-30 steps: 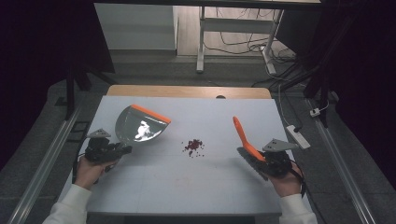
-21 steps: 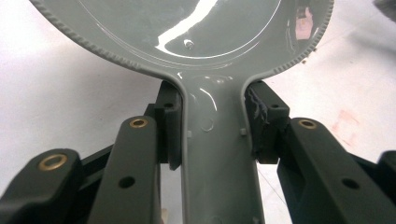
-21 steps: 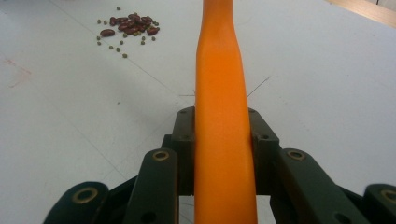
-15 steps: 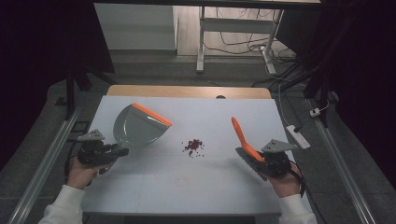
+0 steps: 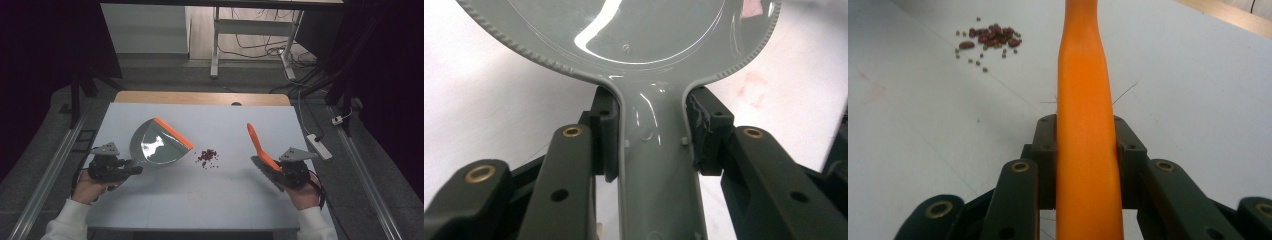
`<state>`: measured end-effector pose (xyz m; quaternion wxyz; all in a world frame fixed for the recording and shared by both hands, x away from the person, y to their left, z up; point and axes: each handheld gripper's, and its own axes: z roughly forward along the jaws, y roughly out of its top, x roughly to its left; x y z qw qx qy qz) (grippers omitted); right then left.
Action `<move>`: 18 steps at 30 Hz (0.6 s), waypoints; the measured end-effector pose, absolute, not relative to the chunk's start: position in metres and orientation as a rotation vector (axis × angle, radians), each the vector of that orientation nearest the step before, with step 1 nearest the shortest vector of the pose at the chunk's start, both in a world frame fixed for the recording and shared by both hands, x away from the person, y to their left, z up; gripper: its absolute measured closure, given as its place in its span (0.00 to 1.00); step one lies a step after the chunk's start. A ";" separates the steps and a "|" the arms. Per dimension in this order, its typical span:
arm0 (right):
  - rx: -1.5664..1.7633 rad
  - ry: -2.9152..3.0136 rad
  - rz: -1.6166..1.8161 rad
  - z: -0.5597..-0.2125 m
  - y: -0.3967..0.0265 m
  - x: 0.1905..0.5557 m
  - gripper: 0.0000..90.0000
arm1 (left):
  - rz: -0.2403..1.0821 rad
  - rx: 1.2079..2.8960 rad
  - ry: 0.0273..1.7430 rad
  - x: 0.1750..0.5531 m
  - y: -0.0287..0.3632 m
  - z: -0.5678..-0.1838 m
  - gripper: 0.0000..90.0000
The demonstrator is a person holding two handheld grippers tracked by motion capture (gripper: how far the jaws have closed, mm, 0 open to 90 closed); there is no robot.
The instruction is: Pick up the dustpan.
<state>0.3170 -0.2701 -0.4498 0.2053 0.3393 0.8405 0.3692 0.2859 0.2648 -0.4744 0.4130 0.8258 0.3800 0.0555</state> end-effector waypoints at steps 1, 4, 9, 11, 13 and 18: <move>0.943 2.345 1.033 -0.449 -0.268 0.319 0.78 | 0.137 2.080 0.949 0.286 0.263 -0.473 0.68; 0.926 2.350 1.043 -0.446 -0.261 0.322 0.78 | 0.131 2.092 0.939 0.286 0.258 -0.470 0.68; 0.899 2.366 1.047 -0.445 -0.249 0.330 0.78 | 0.106 2.135 0.892 0.286 0.255 -0.473 0.68; 0.896 2.370 1.049 -0.444 -0.244 0.335 0.78 | 0.099 2.162 0.880 0.286 0.253 -0.475 0.68; 0.897 2.369 1.058 -0.443 -0.239 0.340 0.78 | 0.092 2.185 0.870 0.286 0.251 -0.476 0.68; 0.913 2.370 1.068 -0.442 -0.223 0.353 0.78 | 0.068 2.216 0.850 0.286 0.247 -0.481 0.68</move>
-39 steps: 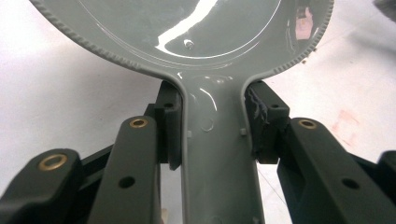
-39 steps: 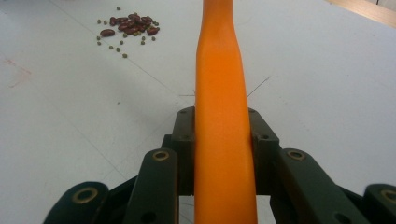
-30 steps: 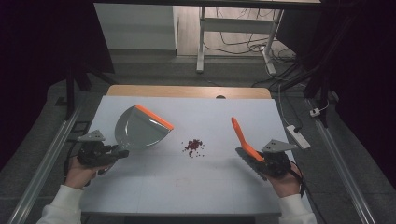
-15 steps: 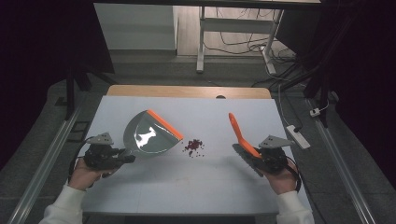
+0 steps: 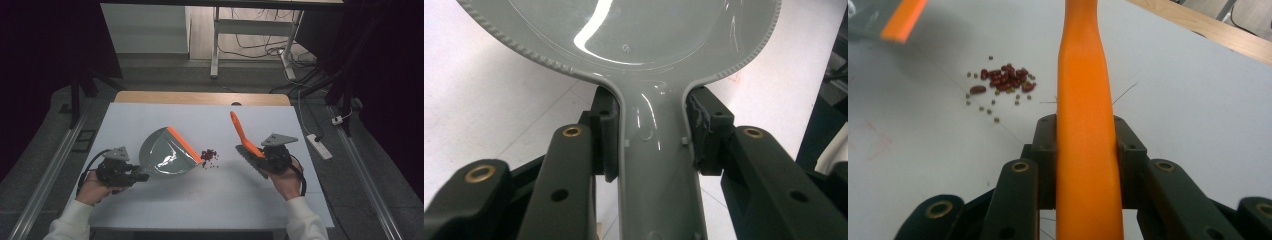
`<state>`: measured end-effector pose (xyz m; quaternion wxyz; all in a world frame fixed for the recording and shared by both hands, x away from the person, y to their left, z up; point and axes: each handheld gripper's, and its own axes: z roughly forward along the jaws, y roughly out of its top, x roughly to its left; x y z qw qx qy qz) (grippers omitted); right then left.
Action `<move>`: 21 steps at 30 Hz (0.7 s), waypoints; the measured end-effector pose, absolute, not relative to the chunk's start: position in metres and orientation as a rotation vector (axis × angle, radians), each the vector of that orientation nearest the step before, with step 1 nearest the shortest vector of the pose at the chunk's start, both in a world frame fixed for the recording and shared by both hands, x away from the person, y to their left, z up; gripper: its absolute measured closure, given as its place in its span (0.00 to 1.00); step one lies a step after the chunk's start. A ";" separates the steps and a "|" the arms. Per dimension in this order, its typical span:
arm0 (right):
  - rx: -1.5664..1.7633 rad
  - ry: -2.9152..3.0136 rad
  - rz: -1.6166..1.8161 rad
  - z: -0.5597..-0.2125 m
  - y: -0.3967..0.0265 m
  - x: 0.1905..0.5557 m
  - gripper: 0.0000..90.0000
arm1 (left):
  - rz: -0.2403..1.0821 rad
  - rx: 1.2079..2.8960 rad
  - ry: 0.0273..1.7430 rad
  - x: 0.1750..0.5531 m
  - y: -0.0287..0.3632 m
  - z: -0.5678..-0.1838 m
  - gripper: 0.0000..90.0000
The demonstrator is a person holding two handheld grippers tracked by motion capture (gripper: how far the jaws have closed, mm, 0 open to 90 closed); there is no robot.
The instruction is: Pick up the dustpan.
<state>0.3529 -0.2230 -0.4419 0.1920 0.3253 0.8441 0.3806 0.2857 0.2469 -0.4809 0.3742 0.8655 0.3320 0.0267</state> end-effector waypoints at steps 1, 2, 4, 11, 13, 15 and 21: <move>0.918 2.365 1.072 -0.441 -0.218 0.356 0.78 | 0.062 2.221 0.845 0.285 0.246 -0.482 0.68; 0.922 2.360 1.083 -0.440 -0.214 0.361 0.78 | 0.061 2.225 0.840 0.285 0.245 -0.482 0.68; 0.911 2.368 1.100 -0.437 -0.204 0.368 0.78 | 0.050 2.235 0.827 0.284 0.245 -0.484 0.68; 0.893 2.371 1.156 -0.432 -0.180 0.382 0.78 | 0.016 2.245 0.788 0.283 0.247 -0.485 0.68; 0.877 2.372 1.160 -0.433 -0.177 0.384 0.78 | 0.020 2.259 0.781 0.282 0.246 -0.485 0.68; 0.867 2.379 1.152 -0.435 -0.174 0.387 0.78 | 0.021 2.268 0.789 0.281 0.246 -0.485 0.68; 0.849 2.400 1.140 -0.441 -0.170 0.394 0.78 | 0.007 2.307 0.778 0.280 0.241 -0.488 0.68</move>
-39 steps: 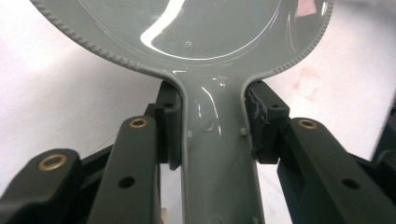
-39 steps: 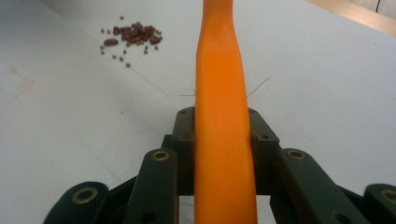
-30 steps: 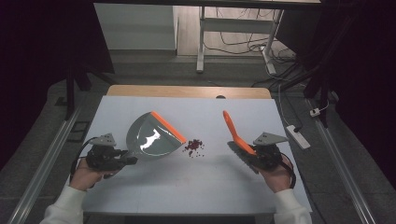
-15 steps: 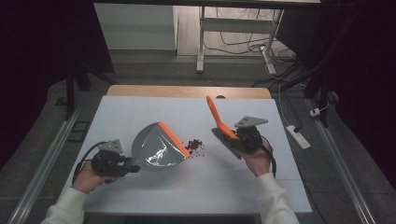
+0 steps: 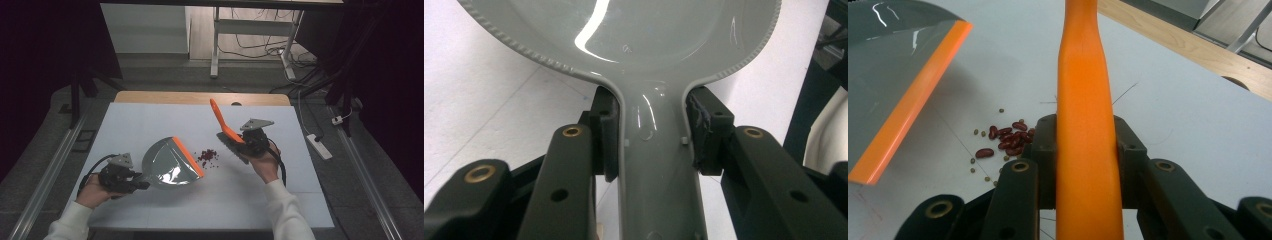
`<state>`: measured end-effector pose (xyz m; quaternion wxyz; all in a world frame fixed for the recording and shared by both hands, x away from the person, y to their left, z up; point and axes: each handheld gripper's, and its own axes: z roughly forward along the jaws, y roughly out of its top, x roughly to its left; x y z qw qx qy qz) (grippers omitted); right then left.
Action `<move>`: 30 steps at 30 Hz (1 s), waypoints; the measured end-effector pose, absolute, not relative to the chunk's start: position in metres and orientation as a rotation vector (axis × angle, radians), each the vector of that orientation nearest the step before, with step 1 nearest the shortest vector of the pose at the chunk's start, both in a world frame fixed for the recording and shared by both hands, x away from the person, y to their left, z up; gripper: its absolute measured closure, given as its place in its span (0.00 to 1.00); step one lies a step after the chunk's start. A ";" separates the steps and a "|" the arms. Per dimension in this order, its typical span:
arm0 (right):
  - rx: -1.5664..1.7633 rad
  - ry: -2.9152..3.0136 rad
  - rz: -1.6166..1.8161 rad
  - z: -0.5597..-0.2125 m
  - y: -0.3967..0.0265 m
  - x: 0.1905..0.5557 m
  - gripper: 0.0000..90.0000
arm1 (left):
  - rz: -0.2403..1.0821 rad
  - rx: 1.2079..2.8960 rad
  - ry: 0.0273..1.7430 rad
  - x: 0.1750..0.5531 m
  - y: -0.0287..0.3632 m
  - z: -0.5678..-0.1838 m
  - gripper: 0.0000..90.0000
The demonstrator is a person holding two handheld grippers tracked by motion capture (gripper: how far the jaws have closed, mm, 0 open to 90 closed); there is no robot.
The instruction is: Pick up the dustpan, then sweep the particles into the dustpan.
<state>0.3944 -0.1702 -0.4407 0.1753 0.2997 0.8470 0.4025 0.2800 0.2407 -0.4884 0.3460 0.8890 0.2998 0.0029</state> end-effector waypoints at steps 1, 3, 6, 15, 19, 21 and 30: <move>0.847 2.403 1.139 -0.441 -0.170 0.395 0.78 | 0.002 2.313 0.776 0.280 0.240 -0.489 0.68; 0.837 2.407 1.131 -0.442 -0.169 0.397 0.78 | -0.006 2.325 0.776 0.280 0.238 -0.490 0.68; 0.831 2.416 1.121 -0.444 -0.164 0.399 0.78 | -0.008 2.345 0.786 0.280 0.236 -0.492 0.68; 0.812 2.450 1.139 -0.449 -0.153 0.403 0.78 | 0.014 2.360 0.805 0.280 0.238 -0.490 0.68; 0.795 2.460 1.100 -0.452 -0.147 0.404 0.78 | 0.013 2.367 0.836 0.283 0.234 -0.494 0.68; 0.800 2.465 1.093 -0.454 -0.145 0.406 0.78 | 0.021 2.373 0.866 0.284 0.233 -0.495 0.68; 0.820 2.497 1.039 -0.467 -0.137 0.413 0.78 | -0.027 2.381 0.851 0.287 0.232 -0.497 0.68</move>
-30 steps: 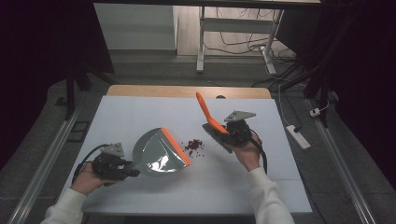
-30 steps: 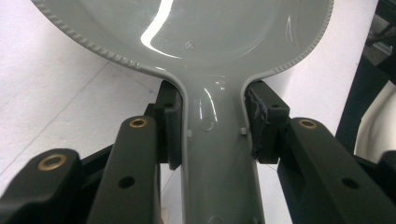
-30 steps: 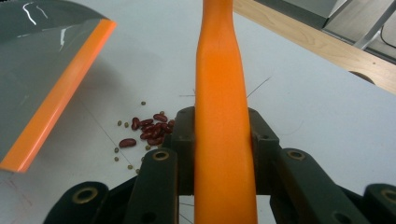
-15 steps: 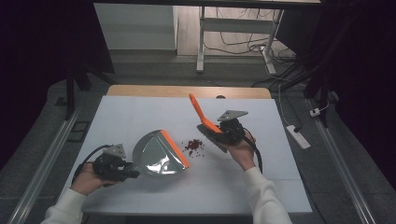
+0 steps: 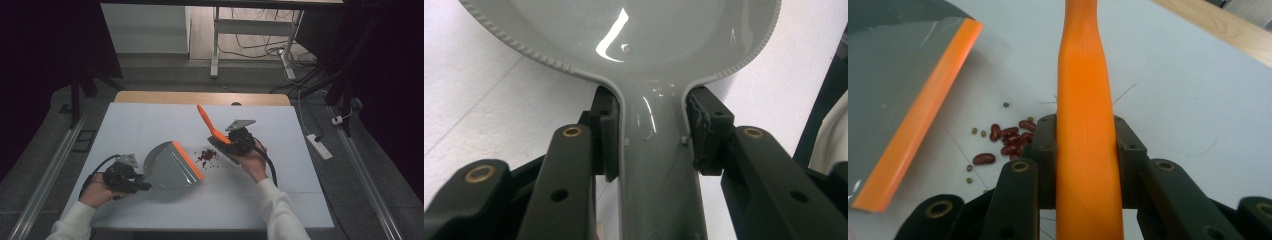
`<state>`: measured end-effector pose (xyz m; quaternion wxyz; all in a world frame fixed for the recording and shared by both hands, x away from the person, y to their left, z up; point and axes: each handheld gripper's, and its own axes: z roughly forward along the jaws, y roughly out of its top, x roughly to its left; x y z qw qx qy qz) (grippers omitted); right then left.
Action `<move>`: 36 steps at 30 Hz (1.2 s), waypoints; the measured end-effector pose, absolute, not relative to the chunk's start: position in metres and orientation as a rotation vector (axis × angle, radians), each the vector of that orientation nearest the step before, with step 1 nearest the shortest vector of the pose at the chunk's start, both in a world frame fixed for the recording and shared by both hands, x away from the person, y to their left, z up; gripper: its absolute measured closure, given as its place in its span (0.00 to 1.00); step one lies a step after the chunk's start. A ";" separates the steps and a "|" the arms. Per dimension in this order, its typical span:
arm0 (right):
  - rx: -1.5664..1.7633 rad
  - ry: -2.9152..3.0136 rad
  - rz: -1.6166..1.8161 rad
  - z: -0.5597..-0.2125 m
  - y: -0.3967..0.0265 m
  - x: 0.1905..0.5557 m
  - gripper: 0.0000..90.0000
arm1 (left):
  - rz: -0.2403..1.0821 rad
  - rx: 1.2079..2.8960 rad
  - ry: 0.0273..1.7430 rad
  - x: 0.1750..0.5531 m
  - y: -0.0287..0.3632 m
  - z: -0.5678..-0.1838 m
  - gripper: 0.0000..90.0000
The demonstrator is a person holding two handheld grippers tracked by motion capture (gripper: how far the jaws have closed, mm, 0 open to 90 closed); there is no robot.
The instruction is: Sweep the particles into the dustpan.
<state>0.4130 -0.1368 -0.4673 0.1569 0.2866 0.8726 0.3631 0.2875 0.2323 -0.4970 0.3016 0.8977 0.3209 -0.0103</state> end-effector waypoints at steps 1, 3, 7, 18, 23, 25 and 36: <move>0.819 2.498 1.034 -0.469 -0.136 0.414 0.78 | -0.025 2.390 0.845 0.288 0.232 -0.498 0.68; 0.826 2.505 1.020 -0.472 -0.134 0.415 0.78 | -0.029 2.389 0.851 0.288 0.230 -0.498 0.68; 0.837 2.502 0.993 -0.475 -0.132 0.417 0.78 | -0.049 2.393 0.844 0.288 0.227 -0.499 0.68; 0.836 2.513 0.944 -0.483 -0.125 0.420 0.78 | -0.103 2.429 0.809 0.292 0.218 -0.505 0.68; 0.840 2.516 0.930 -0.487 -0.121 0.421 0.78 | -0.119 2.428 0.821 0.294 0.217 -0.506 0.68; 0.835 2.518 0.931 -0.487 -0.120 0.421 0.78 | -0.120 2.427 0.820 0.296 0.217 -0.506 0.68; 0.810 2.531 0.936 -0.488 -0.113 0.420 0.78 | -0.143 2.438 0.810 0.298 0.211 -0.508 0.69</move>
